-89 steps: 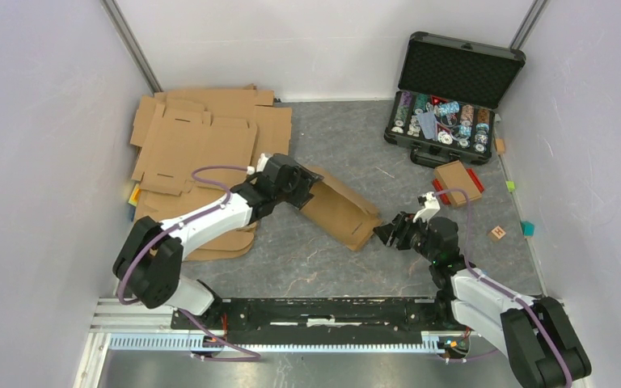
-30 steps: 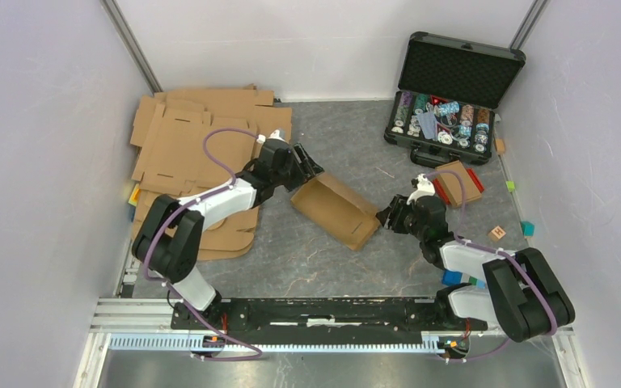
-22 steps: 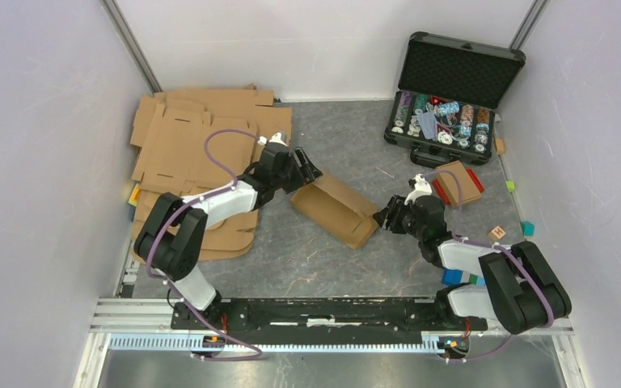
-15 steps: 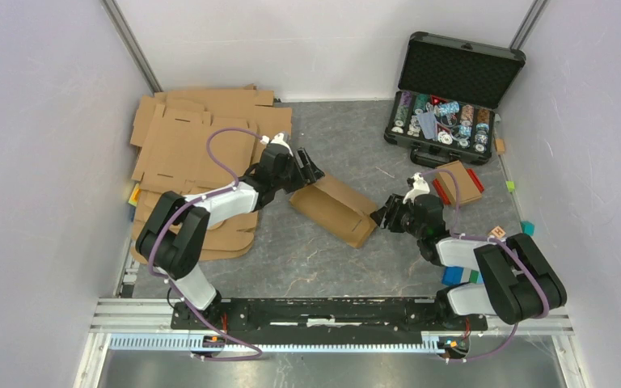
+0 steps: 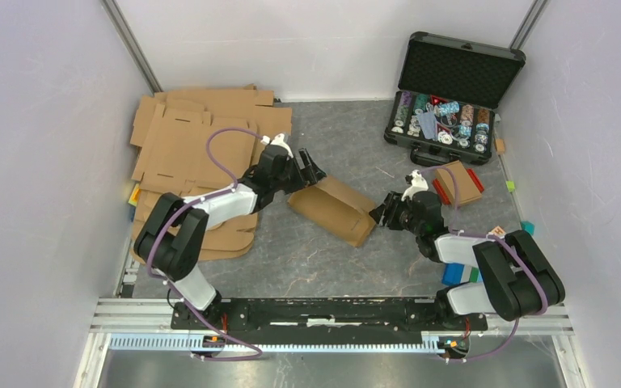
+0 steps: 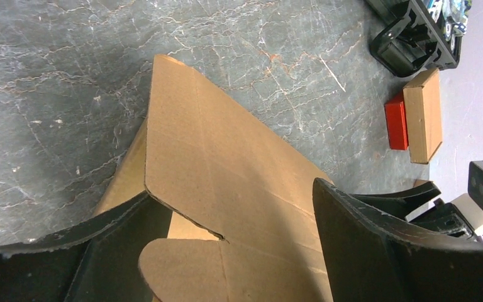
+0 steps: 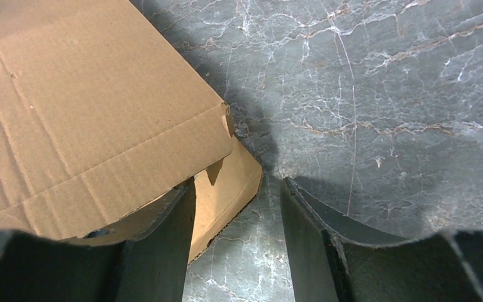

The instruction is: Fold the paper box

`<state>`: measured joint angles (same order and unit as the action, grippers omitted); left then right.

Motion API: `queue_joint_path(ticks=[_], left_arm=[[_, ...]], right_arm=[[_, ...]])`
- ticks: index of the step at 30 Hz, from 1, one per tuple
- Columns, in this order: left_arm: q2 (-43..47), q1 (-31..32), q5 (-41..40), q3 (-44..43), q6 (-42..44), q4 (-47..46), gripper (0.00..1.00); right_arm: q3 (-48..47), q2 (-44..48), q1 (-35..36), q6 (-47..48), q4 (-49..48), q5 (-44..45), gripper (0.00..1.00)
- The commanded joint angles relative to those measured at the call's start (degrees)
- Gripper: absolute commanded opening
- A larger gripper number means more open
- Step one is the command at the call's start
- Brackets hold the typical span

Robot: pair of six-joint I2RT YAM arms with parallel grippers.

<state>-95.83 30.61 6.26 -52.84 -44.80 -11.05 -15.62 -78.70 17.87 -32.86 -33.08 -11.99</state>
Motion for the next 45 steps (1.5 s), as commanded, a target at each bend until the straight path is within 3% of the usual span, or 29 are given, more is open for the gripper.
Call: queue_joint_path(ticks=[1, 13, 22, 26, 30, 34, 45], left_arm=[[3.73, -0.12, -1.40, 1.06, 3.24, -2.14, 0.88], [8.06, 1.32, -3.27, 4.15, -1.39, -3.36, 0.80], [14.94, 4.26, -9.90, 7.61, -1.19, -4.51, 0.77], [15.22, 5.69, -12.02, 8.88, -3.43, -5.00, 0.72], [18.12, 7.35, -17.79, 11.93, -7.32, -4.91, 0.65], [22.85, 8.32, -24.77, 15.38, -9.25, -5.02, 0.68], [23.53, 8.25, -31.76, 14.20, -12.97, 3.04, 0.71]], right_arm=[[-3.44, -0.18, 0.15, 0.92, 1.13, 0.21, 0.57], [-8.25, -5.83, 0.09, 1.41, 1.00, 2.33, 0.48], [-14.20, -11.72, 0.14, 4.04, 0.29, -1.79, 0.50], [-19.50, -16.45, 0.15, 5.29, 1.24, -8.96, 0.55], [-21.53, -18.57, 0.46, 5.18, 0.11, -12.19, 0.54], [-23.72, -19.13, 0.64, 7.11, 2.36, -12.40, 0.58], [-13.48, -11.03, 1.50, 5.92, -5.48, -10.77, 0.63]])
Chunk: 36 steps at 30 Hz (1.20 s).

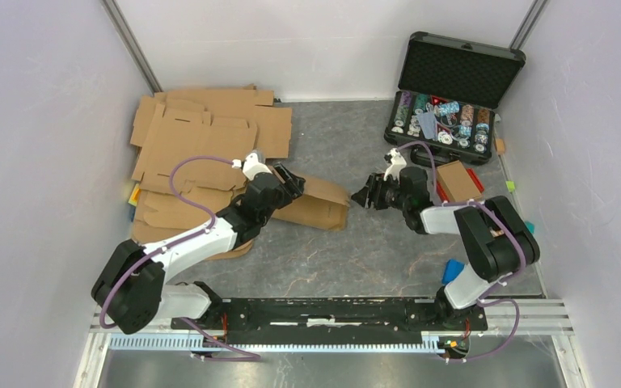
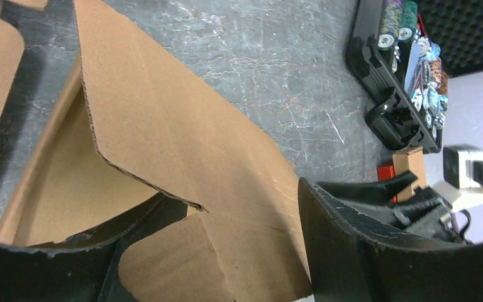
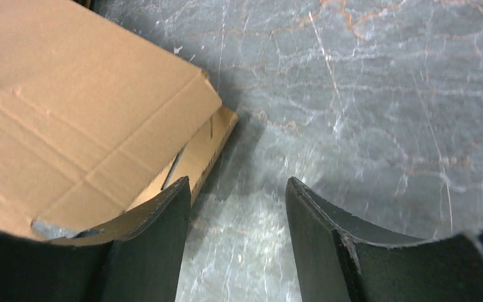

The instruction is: Fold the paper box

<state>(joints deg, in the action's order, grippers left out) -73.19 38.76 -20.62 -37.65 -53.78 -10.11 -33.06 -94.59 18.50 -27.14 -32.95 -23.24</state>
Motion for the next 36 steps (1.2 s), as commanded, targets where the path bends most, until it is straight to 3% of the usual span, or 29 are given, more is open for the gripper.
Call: queue_joint_path(ticks=[1, 5, 11, 16, 20, 22, 29, 36], left_arm=[[1.10, 0.08, -5.24, -0.69, -4.65, 2.11, 0.71], [1.59, 0.03, -5.83, 0.03, -6.92, 2.44, 0.72], [1.44, 0.00, -5.66, -0.06, -7.62, 2.82, 0.73], [1.86, 0.00, -6.53, -0.24, -7.37, 3.52, 0.81], [2.51, -0.43, -7.02, -1.47, -5.86, 5.45, 0.91], [2.69, -0.70, -6.08, -1.91, -4.45, 5.54, 0.91], [1.30, -1.75, -1.55, -3.51, -1.25, 5.79, 0.89], [-0.95, -2.50, 4.78, -6.48, 2.35, 7.27, 0.97]], right_arm=[[5.44, 5.57, 1.53, -0.02, -6.66, 0.74, 0.64], [8.44, 6.60, 4.81, -2.14, -8.07, 1.34, 0.69], [6.87, 4.10, 9.09, -4.09, -7.18, 4.21, 0.67], [4.58, 1.27, 9.76, -6.37, -7.61, 4.14, 0.43], [3.42, 1.40, 9.79, -5.19, -5.20, 4.36, 0.16], [2.89, 2.30, 9.70, -3.24, -2.74, 5.43, 0.10], [1.56, 7.06, 9.72, 5.94, 7.44, 9.70, 0.09], [1.94, 11.96, 8.72, 13.73, 15.35, 13.60, 0.10]])
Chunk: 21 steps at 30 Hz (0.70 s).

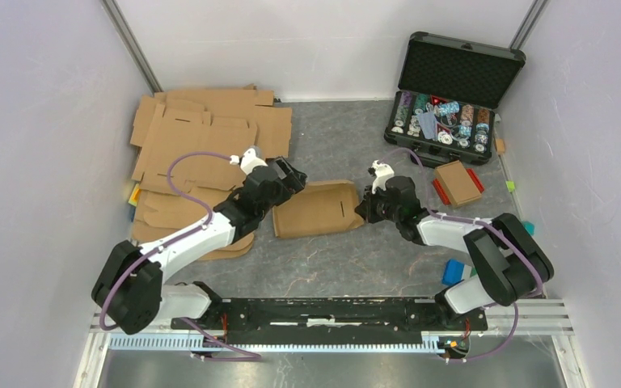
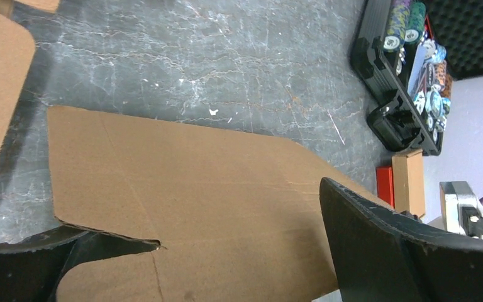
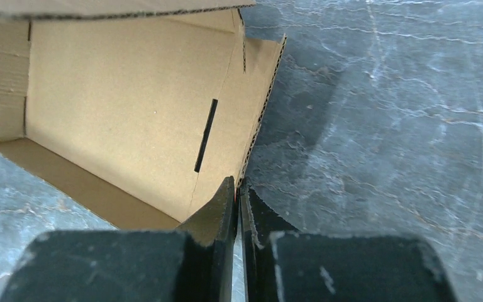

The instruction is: Fold the paper box

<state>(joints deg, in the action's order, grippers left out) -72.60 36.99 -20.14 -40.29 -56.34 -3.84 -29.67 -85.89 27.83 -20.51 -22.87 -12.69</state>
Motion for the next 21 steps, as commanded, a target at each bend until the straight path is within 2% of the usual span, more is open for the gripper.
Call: queue_joint_path(ticks=[1, 7, 21], left_arm=[[-2.04, -0.91, 5.45, -4.33, 5.30, 1.18, 0.98], [-6.79, -1.85, 11.55, -9.07, 7.45, 5.34, 1.00], [-7.46, -2.17, 13.58, -16.04, 11.16, 12.73, 1.00]], right_arm=[[-1.40, 3.84, -0.75, 7.88, 6.29, 3.22, 0.10], [-0.05, 6.69, -1.53, 10.38, 8.66, 3.85, 0.13], [1.91, 8.63, -2.75, 11.67, 7.34, 2.88, 0.16]])
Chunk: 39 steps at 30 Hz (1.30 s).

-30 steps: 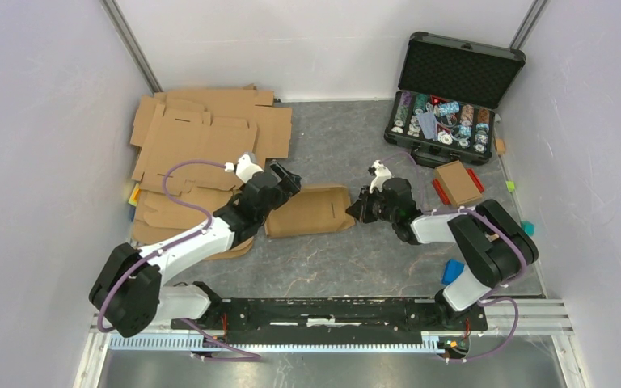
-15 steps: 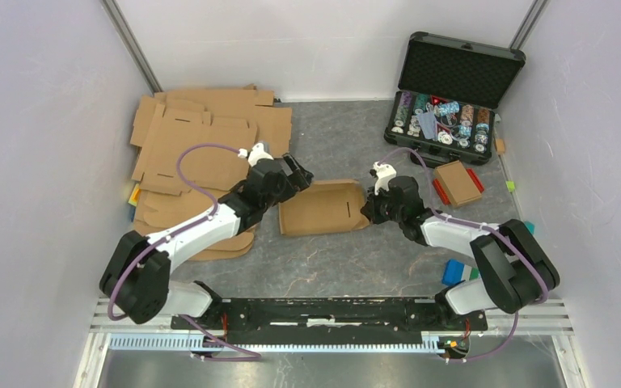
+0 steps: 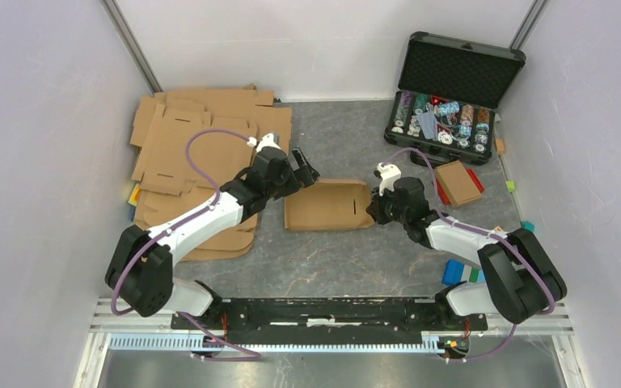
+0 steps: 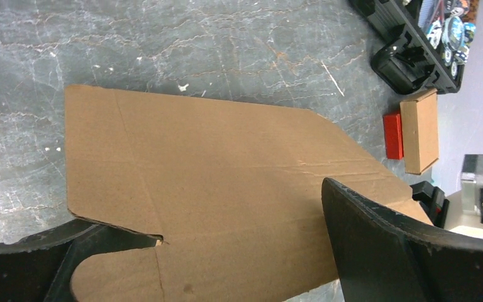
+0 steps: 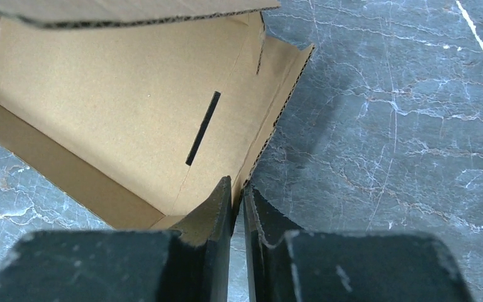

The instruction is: Fold the paper box

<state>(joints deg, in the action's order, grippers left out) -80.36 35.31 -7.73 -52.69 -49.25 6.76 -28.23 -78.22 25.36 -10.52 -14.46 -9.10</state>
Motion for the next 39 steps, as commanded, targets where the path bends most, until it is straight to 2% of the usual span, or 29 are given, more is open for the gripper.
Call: queue_joint_path(ticks=[1, 5, 11, 16, 18, 23, 27, 29, 32, 34, 37, 39], left_arm=[[0.99, -0.50, 1.18, -3.65, 3.80, 1.95, 1.00], [3.06, -0.92, 1.05, -3.63, -1.37, 2.24, 1.00], [2.47, -1.80, 1.42, -4.78, -16.73, 5.13, 1.00], [3.56, -2.00, 4.96, 0.25, -35.11, -3.79, 1.00], [3.70, -2.00, 5.66, 0.75, -36.55, -6.18, 1.00], [5.09, -1.97, 2.01, -3.55, -34.48, 5.10, 1.00], [8.41, -2.54, -1.09, -2.77, -30.21, 8.34, 1.00], [10.48, -4.03, -3.12, -2.58, -22.37, 9.24, 1.00], [12.93, -6.49, -4.77, -3.01, -2.19, 9.26, 1.00], [13.54, -6.85, -4.67, -2.76, 7.69, 9.59, 1.00], [12.35, -7.22, -3.94, 0.38, 11.57, 7.85, 1.00], [10.37, -8.20, -3.28, 3.04, 11.19, 6.66, 0.98]], right_arm=[[0.54, 0.95, -0.26, 1.68, -1.18, -0.86, 0.16], [0.63, 0.70, -0.28, 1.67, -1.36, -1.24, 0.17], [1.56, 0.57, -0.19, 0.98, -2.25, -2.31, 0.17], [2.12, 0.48, -0.23, 0.43, -3.41, -3.17, 0.17], [2.27, 0.58, -0.24, 0.32, -3.73, -3.44, 0.16], [2.83, 0.82, -0.27, 0.07, -4.58, -3.83, 0.16], [2.98, 1.45, -0.27, 0.16, -4.61, -3.63, 0.16], [3.16, 1.89, -0.31, 0.46, -4.12, -3.08, 0.16], [3.35, 2.45, -0.28, 0.70, -3.65, -2.42, 0.16], [3.22, 2.69, -0.30, 0.84, -3.25, -1.87, 0.16], [3.11, 3.19, -0.25, 1.33, -2.56, -1.50, 0.16], [2.88, 3.45, -0.25, 1.84, -1.44, -0.60, 0.17]])
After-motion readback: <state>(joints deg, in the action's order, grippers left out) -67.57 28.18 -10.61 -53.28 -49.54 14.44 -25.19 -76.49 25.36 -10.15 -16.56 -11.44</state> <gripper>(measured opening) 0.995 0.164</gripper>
